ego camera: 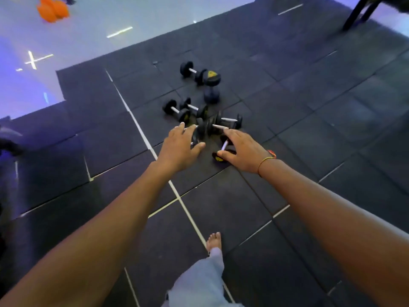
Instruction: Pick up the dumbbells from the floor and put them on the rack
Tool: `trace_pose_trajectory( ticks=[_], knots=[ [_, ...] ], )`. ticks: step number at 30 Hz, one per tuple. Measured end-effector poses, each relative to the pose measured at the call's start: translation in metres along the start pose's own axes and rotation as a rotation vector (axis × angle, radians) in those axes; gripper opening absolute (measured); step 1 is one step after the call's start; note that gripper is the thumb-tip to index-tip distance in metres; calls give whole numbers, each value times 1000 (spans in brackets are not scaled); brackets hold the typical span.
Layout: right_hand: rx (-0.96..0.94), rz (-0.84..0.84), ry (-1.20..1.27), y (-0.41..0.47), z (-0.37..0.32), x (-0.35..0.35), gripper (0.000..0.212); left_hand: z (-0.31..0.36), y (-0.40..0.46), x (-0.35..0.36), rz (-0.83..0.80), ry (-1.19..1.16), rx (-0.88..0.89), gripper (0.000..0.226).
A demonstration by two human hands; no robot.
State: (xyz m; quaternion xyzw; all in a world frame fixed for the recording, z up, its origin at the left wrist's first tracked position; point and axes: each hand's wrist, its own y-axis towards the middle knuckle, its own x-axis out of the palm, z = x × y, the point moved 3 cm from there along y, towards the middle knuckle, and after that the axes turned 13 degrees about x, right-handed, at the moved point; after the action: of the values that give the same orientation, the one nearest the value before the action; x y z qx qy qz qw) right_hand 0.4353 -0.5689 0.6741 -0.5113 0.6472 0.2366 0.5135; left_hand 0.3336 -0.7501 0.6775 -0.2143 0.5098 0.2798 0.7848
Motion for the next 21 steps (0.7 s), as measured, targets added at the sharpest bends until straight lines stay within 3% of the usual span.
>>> trace_pose_trajectory(
  ticks=[5,12,21],
  knots=[
    [75,-39,10,93,80,-56,77,34,132,9,-41,-27,12,72],
    [23,-93,-52,242,184,-115,79,51,294,20,-33,-8,-60,71],
    [-160,-342,-147,430,262,-129,79,59,411,80,-57,-147,-394,68]
  ],
)
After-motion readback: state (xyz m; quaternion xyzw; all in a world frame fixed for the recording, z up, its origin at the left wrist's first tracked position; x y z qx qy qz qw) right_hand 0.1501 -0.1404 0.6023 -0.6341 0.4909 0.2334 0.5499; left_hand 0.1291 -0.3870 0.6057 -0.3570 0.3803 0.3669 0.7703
